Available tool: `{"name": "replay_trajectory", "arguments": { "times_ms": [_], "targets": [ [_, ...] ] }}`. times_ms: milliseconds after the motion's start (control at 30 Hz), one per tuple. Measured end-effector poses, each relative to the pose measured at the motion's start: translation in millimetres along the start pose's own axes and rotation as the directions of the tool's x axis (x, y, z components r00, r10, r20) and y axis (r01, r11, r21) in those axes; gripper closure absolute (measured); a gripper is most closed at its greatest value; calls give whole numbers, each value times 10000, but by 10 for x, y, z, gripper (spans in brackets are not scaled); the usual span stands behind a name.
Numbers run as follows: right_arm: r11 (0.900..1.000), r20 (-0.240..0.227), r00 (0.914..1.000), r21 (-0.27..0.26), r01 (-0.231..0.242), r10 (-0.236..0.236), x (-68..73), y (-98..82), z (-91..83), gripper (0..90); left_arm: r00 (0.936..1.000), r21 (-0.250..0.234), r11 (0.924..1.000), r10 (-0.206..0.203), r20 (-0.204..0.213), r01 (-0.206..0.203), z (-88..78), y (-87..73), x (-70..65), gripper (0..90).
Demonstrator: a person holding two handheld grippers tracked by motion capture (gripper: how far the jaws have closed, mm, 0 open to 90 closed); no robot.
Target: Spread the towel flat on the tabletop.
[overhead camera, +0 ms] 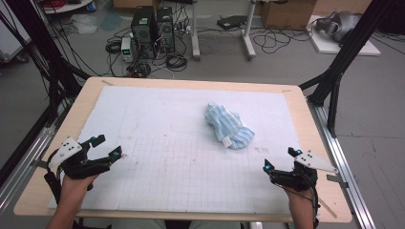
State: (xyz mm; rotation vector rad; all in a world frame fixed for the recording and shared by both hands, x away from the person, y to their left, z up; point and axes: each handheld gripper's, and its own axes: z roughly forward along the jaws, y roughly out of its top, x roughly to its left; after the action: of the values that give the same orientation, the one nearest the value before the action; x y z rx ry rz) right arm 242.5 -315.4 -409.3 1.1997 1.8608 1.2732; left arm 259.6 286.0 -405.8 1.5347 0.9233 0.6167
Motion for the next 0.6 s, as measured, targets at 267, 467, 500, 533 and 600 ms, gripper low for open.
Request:
{"name": "replay_trajectory", "arguments": {
  "times_ms": [267,467,500,533,600],
  "targets": [
    [9999,-197,9997,-101,-122,120,52,-19,11,24,9999,115,9999,98,130,-100,-67,-14,-43,201],
    [9989,-815,9957,-88,-456,447,109,49,38,69,9997,318,9995,30,256,-39,-72,-42,-63,198],
    [9991,-873,9953,-107,-420,409,119,68,46,69,9996,324,9995,28,265,-37,-67,-47,-66,198],
    [9992,-895,9953,-97,-380,369,143,104,64,69,9996,370,9993,39,282,-49,-62,-54,-68,198],
    [9995,-952,9950,-108,-297,286,160,136,85,69,9995,414,9991,-6,322,-7,-54,-67,-67,198]
  ]
}}
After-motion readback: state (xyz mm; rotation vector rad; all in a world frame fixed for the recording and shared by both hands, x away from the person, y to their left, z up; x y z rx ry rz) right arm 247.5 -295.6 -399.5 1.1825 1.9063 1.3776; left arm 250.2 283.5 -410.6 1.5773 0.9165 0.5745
